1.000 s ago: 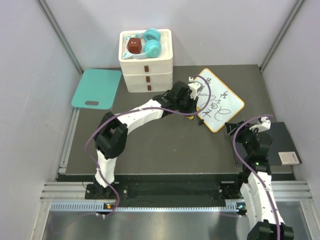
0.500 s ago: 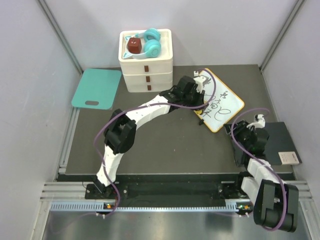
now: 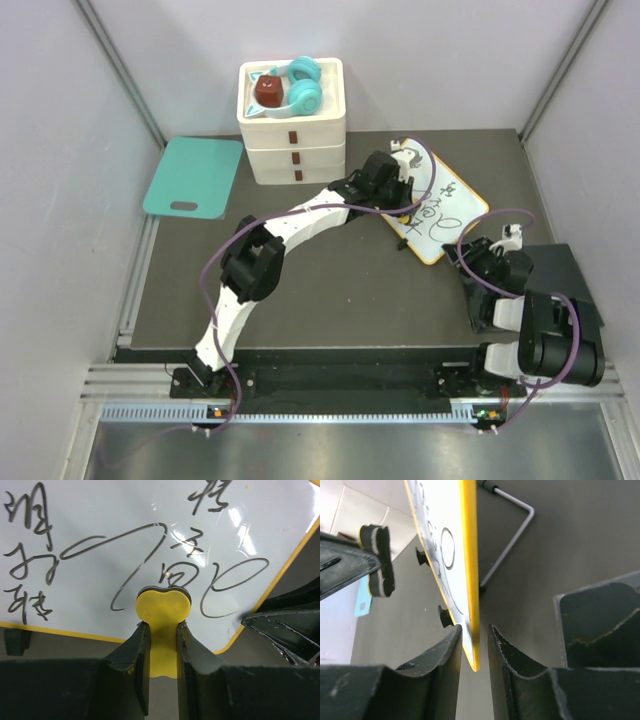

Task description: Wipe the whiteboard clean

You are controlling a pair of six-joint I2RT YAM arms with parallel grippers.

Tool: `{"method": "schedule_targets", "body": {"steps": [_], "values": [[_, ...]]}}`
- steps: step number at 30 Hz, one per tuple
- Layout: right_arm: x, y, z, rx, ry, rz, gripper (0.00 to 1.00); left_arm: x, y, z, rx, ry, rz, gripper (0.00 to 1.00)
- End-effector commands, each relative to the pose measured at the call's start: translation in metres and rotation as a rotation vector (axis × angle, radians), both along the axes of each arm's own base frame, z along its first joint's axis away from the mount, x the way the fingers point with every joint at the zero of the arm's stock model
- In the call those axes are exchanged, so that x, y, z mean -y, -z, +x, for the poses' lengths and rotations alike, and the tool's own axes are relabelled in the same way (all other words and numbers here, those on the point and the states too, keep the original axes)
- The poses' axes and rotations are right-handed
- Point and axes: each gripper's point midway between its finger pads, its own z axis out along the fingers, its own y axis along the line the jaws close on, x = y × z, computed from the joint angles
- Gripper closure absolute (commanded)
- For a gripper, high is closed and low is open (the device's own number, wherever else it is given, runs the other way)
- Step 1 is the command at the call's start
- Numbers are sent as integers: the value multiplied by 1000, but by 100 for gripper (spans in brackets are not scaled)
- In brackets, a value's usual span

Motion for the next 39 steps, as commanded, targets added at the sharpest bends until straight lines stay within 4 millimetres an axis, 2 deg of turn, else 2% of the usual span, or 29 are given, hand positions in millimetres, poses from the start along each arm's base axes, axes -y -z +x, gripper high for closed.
{"method": "schedule_targets", "body": {"steps": [1,4,6,7,8,9,11,16,20,21,25,27,29,33,36,38,39], "values": [[-2,-40,18,183,-50,-4,74,2,-16,19,67,-76,-8,100],[-6,-38,20,185,-71,18,76,2,-7,22,64,-86,5,100],[-8,-33,20,171,-84,37,82,4,2,22,50,-84,8,100],[-8,-35,20,183,-85,37,86,6,3,22,48,-83,3,100],[-8,-34,20,179,-85,45,95,6,8,24,45,-90,10,100],[-8,-34,20,181,-84,47,99,7,11,24,50,-99,16,100],[-7,-33,19,181,-79,49,100,5,18,28,77,-137,48,100],[-6,-31,19,177,-76,46,100,23,34,19,77,-109,37,100],[-4,-27,20,152,-65,46,100,45,47,3,36,-43,-15,100],[-4,-21,19,125,-62,50,100,55,47,-9,42,-19,-20,100],[-2,-19,21,107,-56,41,100,83,49,-35,70,24,-44,100],[-2,-19,20,107,-59,36,100,95,60,-48,58,40,-49,100],[-2,-15,19,90,-62,30,100,103,66,-53,46,46,-71,100],[-2,-11,21,62,-64,34,100,103,81,-60,12,52,-75,100],[0,-7,23,34,-55,38,100,84,94,-46,31,-21,-17,100],[1,-4,23,22,-53,38,100,70,94,-32,43,-69,-1,100],[0,-4,24,19,-54,39,100,60,103,-29,30,-88,20,100]]}}
